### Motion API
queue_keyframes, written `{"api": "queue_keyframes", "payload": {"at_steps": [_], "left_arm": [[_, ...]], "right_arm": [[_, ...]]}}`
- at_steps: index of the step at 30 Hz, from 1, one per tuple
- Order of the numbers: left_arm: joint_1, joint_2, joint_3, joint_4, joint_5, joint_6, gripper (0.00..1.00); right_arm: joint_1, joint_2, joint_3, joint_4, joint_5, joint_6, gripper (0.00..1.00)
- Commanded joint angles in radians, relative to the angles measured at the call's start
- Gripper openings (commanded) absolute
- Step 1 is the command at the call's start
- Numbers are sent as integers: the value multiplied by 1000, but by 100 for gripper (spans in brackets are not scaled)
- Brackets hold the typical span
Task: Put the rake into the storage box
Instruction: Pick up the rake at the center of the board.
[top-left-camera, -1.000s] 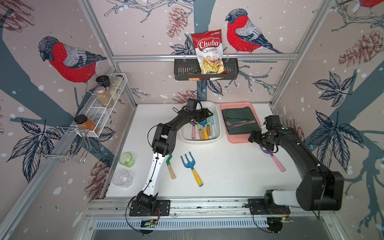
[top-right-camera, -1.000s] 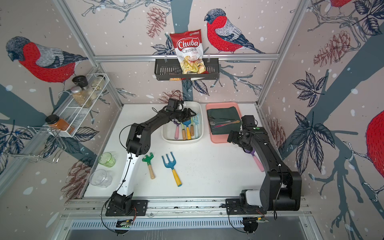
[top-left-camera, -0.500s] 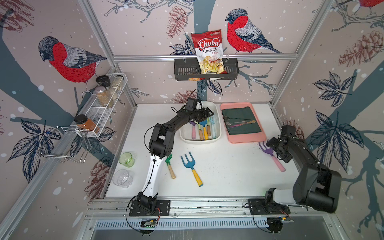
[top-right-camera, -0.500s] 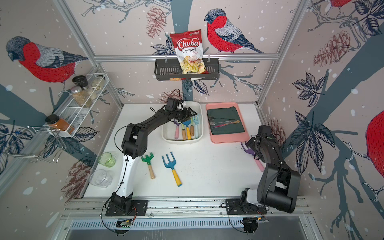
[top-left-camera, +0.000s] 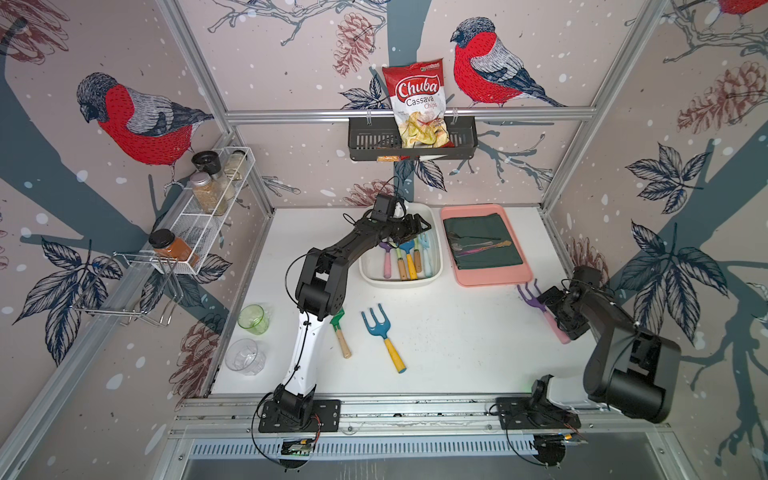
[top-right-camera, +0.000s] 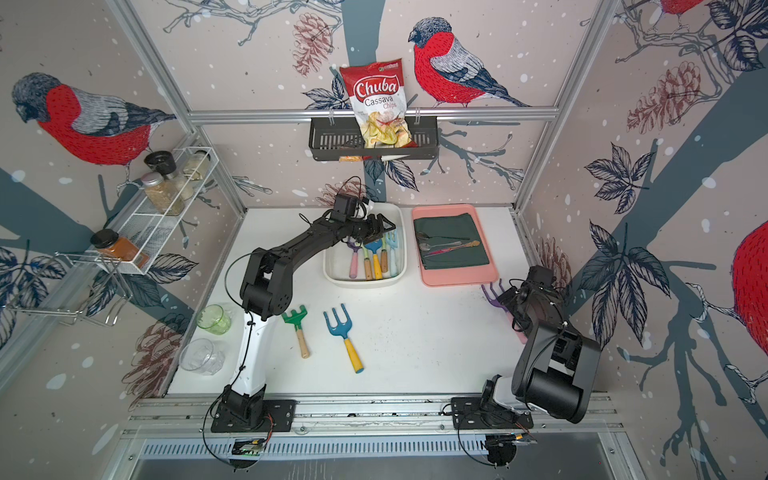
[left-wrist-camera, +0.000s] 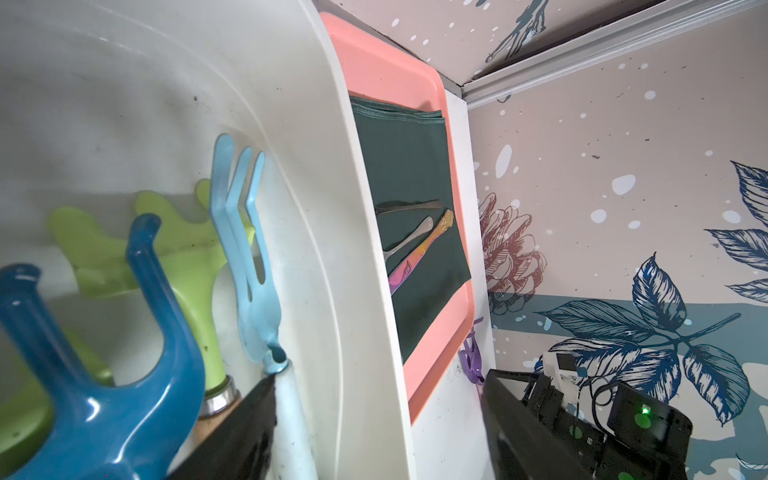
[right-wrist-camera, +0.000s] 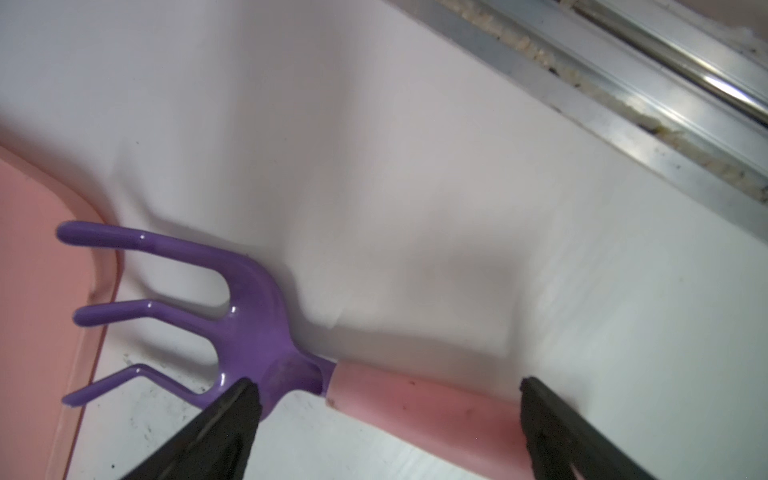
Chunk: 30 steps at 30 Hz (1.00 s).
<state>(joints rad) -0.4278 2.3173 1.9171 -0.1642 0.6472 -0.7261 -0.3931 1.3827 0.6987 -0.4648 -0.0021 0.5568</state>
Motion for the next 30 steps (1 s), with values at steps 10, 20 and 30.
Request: {"api": "queue_keyframes", "payload": {"at_steps": [10, 20, 30], "left_arm": [[-1, -34, -30, 54, 16, -9, 77], [0, -85, -125, 135, 16, -39, 78], [0, -123, -188, 172, 30, -46, 78]], "right_arm": [[93, -125, -85, -66, -30, 69, 100], [246, -169, -107, -136, -44, 144, 94], [350, -157, -170, -125, -40, 190, 78]]}}
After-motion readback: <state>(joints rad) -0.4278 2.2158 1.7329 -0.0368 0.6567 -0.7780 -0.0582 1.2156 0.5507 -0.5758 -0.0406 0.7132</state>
